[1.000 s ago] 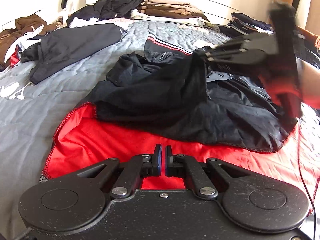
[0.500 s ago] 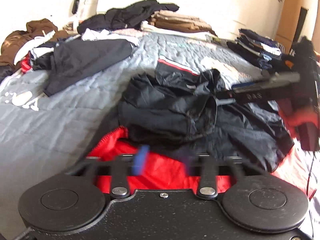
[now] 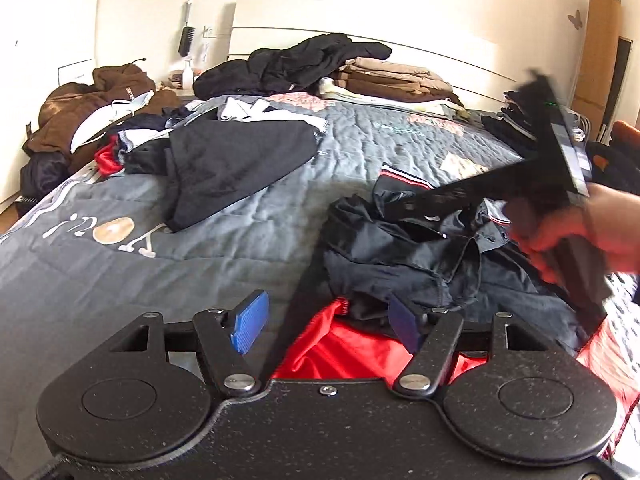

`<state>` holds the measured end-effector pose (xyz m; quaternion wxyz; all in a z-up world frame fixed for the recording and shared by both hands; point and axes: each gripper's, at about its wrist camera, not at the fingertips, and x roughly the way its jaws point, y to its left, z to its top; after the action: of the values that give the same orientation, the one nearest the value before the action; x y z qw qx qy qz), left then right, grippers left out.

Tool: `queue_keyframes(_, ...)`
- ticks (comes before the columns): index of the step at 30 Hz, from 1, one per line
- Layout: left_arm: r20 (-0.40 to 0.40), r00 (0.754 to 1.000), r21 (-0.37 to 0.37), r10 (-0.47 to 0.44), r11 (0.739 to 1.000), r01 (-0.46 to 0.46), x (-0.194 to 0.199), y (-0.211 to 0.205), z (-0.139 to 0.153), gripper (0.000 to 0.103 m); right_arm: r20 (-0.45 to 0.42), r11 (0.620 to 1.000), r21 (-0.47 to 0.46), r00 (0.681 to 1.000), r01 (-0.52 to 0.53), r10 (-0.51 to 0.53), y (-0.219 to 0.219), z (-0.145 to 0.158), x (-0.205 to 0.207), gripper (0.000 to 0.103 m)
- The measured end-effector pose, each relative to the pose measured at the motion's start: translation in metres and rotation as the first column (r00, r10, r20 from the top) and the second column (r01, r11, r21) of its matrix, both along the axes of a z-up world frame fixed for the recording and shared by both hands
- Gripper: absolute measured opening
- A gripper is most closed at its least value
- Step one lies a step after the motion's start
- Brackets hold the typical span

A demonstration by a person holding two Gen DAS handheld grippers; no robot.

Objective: Fold clothes

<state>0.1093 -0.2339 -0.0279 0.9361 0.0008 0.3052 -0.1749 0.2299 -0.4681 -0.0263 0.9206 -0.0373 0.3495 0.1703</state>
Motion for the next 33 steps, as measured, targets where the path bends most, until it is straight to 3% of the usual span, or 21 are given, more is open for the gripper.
queue_keyframes(7, -0.014, 1.000, 0.024, -0.005, 1.000, 0.006, 0.006, 0.009, -0.007, 0.067, -0.105, 0.995, -0.097, 0.994, -0.024, 0.013, 0.034, -0.034, 0.071, 0.073)
queue_keyframes(12, -0.017, 1.000, 0.027, -0.012, 1.000, 0.013, 0.006, 0.009, -0.010, 0.067, -0.279, 0.998, -0.070, 0.960, 0.000, -0.019, 0.047, -0.070, 0.102, 0.070)
queue_keyframes(14, -0.020, 1.000, 0.017, -0.011, 1.000, 0.012, 0.006, 0.009, -0.009, 0.067, -0.248, 0.998, -0.062, 0.968, 0.007, -0.022, 0.051, -0.070, 0.104, 0.051)
queue_keyframes(16, -0.012, 1.000, 0.010, -0.012, 1.000, 0.012, 0.003, 0.008, -0.006, 0.067, -0.219, 0.996, -0.085, 0.975, 0.014, -0.033, 0.055, -0.068, 0.107, 0.015)
queue_keyframes(19, -0.002, 1.000, 0.009, -0.009, 1.000, 0.009, 0.001, 0.007, -0.005, 0.067, -0.118, 0.997, -0.066, 0.992, 0.027, -0.035, 0.062, -0.055, 0.109, 0.004)
queue_keyframes(22, -0.011, 1.000, 0.019, -0.006, 1.000, 0.007, 0.002, 0.005, -0.007, 0.067, 0.037, 0.999, -0.003, 0.999, 0.039, -0.039, 0.068, -0.038, 0.108, 0.005)
queue_keyframes(24, -0.013, 1.000, 0.024, -0.006, 1.000, 0.006, 0.002, 0.005, -0.007, 0.067, 0.034, 1.000, -0.010, 0.999, 0.029, -0.029, 0.071, -0.041, 0.118, 0.009)
queue_keyframes(26, -0.013, 1.000, 0.027, -0.006, 1.000, 0.006, 0.002, 0.004, -0.007, 0.067, -0.028, 0.996, -0.082, 0.999, 0.036, -0.038, 0.075, -0.047, 0.130, 0.011)
queue_keyframes(28, -0.014, 1.000, 0.030, -0.006, 1.000, 0.007, 0.002, 0.004, -0.008, 0.067, -0.029, 0.991, -0.123, 0.998, 0.047, -0.051, 0.074, -0.044, 0.128, 0.022)
queue_keyframes(33, -0.014, 1.000, 0.038, -0.007, 0.999, 0.008, 0.003, 0.004, -0.008, 0.067, 0.094, 0.981, -0.177, 0.993, 0.083, -0.067, 0.056, -0.007, 0.094, 0.047)
